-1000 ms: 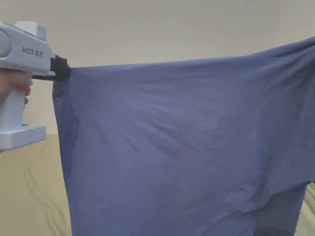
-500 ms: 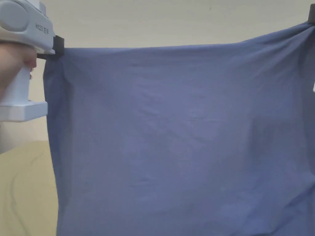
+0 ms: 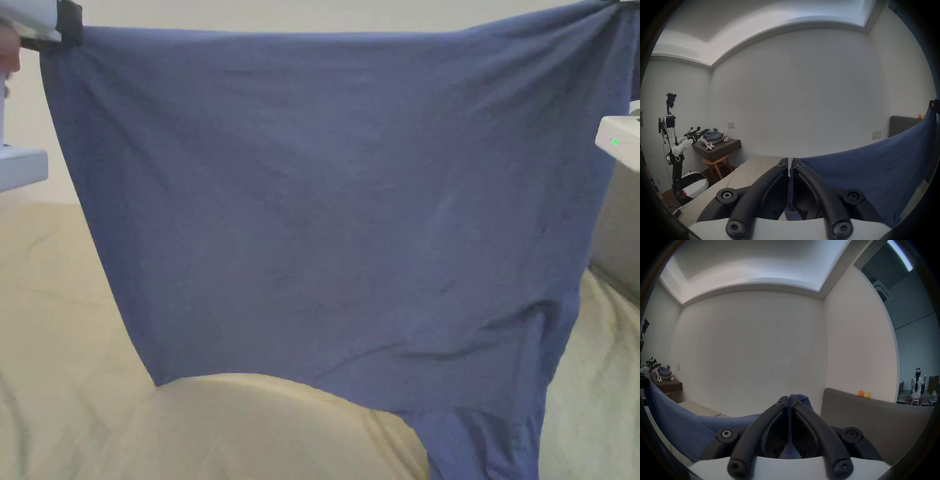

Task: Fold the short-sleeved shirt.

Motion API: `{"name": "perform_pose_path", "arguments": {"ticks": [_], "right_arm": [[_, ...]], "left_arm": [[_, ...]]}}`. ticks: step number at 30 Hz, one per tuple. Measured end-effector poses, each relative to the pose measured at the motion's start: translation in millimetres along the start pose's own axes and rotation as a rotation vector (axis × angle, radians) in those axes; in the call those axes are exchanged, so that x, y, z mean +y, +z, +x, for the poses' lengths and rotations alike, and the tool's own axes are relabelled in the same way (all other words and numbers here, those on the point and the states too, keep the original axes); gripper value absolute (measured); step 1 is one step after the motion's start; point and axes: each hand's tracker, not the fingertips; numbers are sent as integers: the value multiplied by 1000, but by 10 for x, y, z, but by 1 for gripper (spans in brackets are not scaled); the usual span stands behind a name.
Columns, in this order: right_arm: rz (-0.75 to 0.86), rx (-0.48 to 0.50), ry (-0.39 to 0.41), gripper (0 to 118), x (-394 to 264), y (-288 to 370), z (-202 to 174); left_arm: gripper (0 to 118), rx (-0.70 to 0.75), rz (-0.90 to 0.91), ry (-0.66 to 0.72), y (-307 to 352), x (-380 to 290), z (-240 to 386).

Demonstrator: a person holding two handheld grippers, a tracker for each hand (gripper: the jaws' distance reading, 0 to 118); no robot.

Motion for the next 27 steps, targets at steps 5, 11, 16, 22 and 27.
{"name": "perform_pose_path", "arguments": {"ticks": [5, 11, 16, 22, 27], "right_arm": [[-75, 35, -4, 2, -668, 61, -133], [-152, 59, 4, 2, -1459, 359, -208], [-241, 79, -15, 2, -1893, 797, -133], [-324, 99, -13, 2, -2112, 1648, 81], [-340, 148, 37, 2, -2226, 2661, 266]], "left_arm": [[1, -8, -73, -16, -131, -631, 70], [1, -27, -146, 11, -40, -1449, 177], [1, -64, -200, 68, 292, -1886, 203], [1, -119, -249, 81, 995, -2248, 81], [1, -138, -269, 84, 1808, -2504, -76]]}}
